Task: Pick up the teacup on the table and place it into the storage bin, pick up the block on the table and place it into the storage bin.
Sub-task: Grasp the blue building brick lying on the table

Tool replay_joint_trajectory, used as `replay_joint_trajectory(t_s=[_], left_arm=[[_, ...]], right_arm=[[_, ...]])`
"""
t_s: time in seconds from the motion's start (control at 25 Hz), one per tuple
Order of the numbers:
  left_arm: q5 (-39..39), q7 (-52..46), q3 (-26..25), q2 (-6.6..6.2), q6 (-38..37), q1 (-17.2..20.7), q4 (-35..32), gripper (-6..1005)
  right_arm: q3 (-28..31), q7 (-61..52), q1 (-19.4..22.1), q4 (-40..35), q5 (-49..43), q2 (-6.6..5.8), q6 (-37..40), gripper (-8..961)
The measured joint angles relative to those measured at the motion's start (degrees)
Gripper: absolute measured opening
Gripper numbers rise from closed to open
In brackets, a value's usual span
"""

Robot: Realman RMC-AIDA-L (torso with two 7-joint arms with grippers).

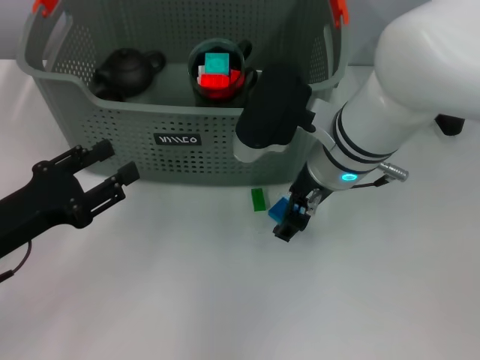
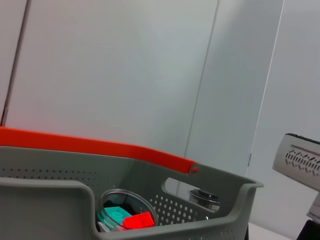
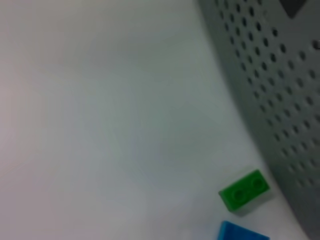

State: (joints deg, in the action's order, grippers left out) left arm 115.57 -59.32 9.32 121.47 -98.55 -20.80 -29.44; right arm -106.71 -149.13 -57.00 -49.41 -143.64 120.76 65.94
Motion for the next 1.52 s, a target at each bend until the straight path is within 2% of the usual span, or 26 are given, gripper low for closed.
replay_joint_trajectory(t_s=[0.12, 0.32, 1.52], left_arm=[[-0.02, 0.00, 0.00, 0.05, 0.02, 0.09, 0.00, 627], [-0.03, 0.00, 0.00, 0.08, 0.04, 0.05, 0.00, 627], [-0.15, 0.09, 0.00, 0.08, 0.20, -0.19, 0.00, 628]], right_arm=[[-0.13, -0.89, -0.38, 1.29, -0.90, 0.10, -1.28, 779], [-0.36, 0.05, -0.49, 1.78, -0.02, 0.15, -1.90, 875], [-0.58, 1.36, -3.45, 7.92, 3.51, 0.30, -2.42, 871]])
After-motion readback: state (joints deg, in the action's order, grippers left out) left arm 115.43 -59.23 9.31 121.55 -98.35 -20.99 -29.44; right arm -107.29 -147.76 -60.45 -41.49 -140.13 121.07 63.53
